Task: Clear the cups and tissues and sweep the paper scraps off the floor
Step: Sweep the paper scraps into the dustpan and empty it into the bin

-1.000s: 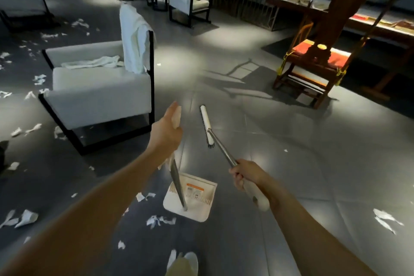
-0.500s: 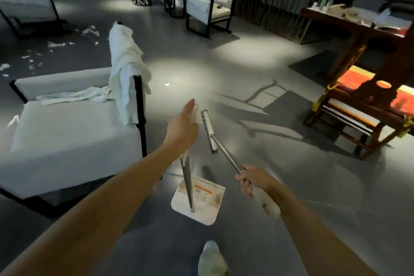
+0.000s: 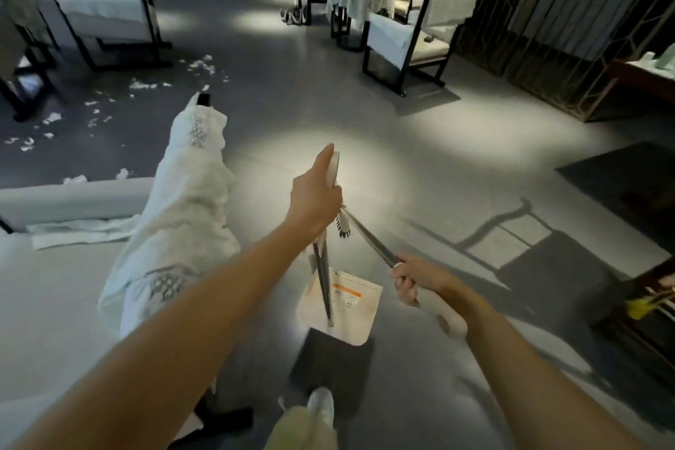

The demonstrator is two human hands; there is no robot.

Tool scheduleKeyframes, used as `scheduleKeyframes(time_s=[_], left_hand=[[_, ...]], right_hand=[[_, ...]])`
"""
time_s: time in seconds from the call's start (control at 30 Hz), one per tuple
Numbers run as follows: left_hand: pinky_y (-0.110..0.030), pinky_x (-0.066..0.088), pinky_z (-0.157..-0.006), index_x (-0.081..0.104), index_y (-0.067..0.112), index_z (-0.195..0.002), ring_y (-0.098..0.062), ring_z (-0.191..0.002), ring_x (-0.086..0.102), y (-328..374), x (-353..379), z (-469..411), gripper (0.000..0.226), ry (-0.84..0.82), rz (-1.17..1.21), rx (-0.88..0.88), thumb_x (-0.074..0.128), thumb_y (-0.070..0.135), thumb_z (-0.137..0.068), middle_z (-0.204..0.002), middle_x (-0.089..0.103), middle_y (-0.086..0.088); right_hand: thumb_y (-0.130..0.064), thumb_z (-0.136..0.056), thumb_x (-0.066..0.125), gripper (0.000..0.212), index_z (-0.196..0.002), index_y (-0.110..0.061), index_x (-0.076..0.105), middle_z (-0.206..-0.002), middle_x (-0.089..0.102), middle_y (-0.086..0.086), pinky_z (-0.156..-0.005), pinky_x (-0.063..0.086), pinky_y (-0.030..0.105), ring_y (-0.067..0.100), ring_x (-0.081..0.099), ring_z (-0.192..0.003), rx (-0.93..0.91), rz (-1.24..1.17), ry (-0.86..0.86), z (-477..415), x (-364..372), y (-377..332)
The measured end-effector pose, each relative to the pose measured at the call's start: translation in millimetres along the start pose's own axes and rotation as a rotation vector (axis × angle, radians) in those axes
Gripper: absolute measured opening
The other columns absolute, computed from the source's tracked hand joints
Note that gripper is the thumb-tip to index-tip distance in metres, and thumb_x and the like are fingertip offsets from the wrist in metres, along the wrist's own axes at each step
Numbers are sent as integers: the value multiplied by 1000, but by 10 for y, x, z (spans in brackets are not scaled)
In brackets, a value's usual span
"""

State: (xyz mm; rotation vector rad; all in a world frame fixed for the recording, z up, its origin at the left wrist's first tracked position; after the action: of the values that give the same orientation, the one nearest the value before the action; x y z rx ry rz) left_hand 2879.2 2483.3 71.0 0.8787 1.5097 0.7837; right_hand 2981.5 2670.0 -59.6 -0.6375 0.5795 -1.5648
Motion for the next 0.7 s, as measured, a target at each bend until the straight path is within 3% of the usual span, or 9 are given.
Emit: scheduleKeyframes(time_s=[0.07, 0.2, 0.33, 0.47, 0.6, 0.7], left_hand=[[-29, 55, -61, 26, 35, -146, -7, -70, 55, -56, 105, -676, 67, 5, -9, 4, 50, 6, -90, -120, 54, -6], [-21, 49, -58, 25, 33, -147, -1, -67, 50, -109, 197, -1961, 66, 45, -47, -2, 49, 6, -92, -121, 55, -8], [-17, 46, -54, 25, 35, -147, -4, -66, 53, -219, 254, -3290, 64, 80, -85, -22, 49, 10, -92, -121, 56, -10], [-28, 54, -56, 24, 33, -147, -11, -62, 57, -409, 378, -4603, 66, 122, -82, -47, 49, 7, -92, -117, 53, -4], [-13, 46, -47, 27, 30, -147, -7, -61, 51, -540, 432, -6000, 66, 193, -79, -88, 46, 2, -90, -109, 48, -1], [-8, 41, -53, 29, 27, -146, -10, -70, 52, -584, 363, -6935, 64, 248, -108, -97, 47, 3, -90, -120, 56, -9]], right_hand=[[2, -92, 50, 24, -99, -20, 50, -54, 49, 6, -35, 36, 15, 6, 41, -38, 17, 13, -2, -479, 19, -488], [0, -93, 52, 28, -111, -20, 47, -50, 53, 5, -34, 36, 16, 6, 42, -36, 57, 43, -30, -1335, 13, -1499], [3, -92, 51, 20, -95, -17, 51, -60, 47, 7, -36, 37, 15, 6, 40, -38, 49, 48, -51, -2301, -6, -2542], [4, -91, 49, 18, -90, -13, 51, -56, 43, 5, -37, 35, 13, 6, 38, -36, 48, 62, -94, -3481, 14, -3541], [5, -89, 47, 21, -93, -15, 50, -45, 46, 2, -35, 35, 15, 6, 39, -35, 10, 144, -160, -4638, -5, -4674], [4, -89, 46, 17, -92, -12, 50, -44, 46, 0, -34, 34, 15, 6, 40, -34, -35, 214, -197, -5356, 65, -5547]])
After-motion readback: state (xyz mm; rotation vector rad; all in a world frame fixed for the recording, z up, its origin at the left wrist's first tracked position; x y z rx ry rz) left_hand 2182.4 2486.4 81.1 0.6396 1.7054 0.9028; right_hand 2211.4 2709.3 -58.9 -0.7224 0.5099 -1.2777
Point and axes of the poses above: each hand's wrist, its own z-axis away from the middle knuckle, its own x-axis out of the palm, y = z × x, the point moved 9 cm from there along -z, towards the middle knuckle
